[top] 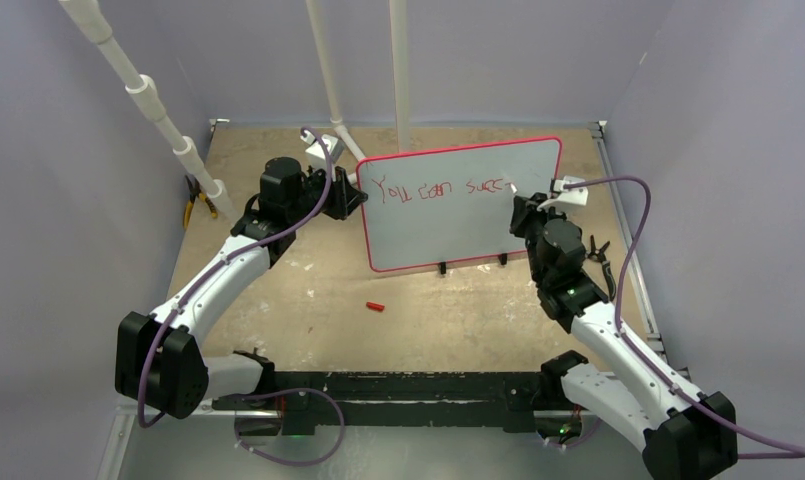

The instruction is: Write a sentence on the whiteboard

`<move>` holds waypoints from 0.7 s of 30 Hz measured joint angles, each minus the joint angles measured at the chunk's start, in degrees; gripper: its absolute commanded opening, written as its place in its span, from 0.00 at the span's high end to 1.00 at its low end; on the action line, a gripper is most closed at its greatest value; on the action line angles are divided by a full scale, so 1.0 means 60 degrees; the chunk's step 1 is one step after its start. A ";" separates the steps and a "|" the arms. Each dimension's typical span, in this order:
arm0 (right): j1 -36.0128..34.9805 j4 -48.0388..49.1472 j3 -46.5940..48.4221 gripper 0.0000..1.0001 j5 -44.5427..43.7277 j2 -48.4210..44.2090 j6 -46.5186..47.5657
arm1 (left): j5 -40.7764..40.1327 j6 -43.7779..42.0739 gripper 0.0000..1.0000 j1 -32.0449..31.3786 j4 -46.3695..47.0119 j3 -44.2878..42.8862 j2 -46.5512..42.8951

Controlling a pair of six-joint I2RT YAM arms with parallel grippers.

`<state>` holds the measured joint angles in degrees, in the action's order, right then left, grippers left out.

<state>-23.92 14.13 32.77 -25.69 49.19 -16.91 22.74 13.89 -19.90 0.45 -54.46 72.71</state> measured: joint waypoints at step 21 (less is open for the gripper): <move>0.0007 0.0364 0.0000 1.00 0.0390 0.0018 0.0193 | -0.0004 -0.0004 0.84 -0.0004 -0.0022 0.0000 -0.0015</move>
<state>-23.88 16.32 32.77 -23.35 49.30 -15.75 22.72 13.87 -19.92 0.32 -54.46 72.62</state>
